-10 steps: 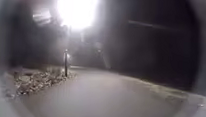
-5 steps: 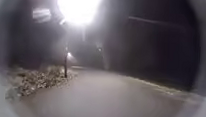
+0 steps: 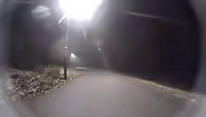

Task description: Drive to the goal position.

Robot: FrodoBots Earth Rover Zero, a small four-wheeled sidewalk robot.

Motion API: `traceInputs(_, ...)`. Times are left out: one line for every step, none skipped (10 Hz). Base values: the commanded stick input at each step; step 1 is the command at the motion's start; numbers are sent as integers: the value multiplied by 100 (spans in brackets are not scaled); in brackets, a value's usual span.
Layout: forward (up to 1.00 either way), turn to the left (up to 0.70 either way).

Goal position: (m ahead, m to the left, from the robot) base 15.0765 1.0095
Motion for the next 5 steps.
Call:
traceInputs(100, 8)
traceInputs(100, 8)
traceInputs(100, 8)
traceInputs(100, 8)
traceInputs(100, 8)
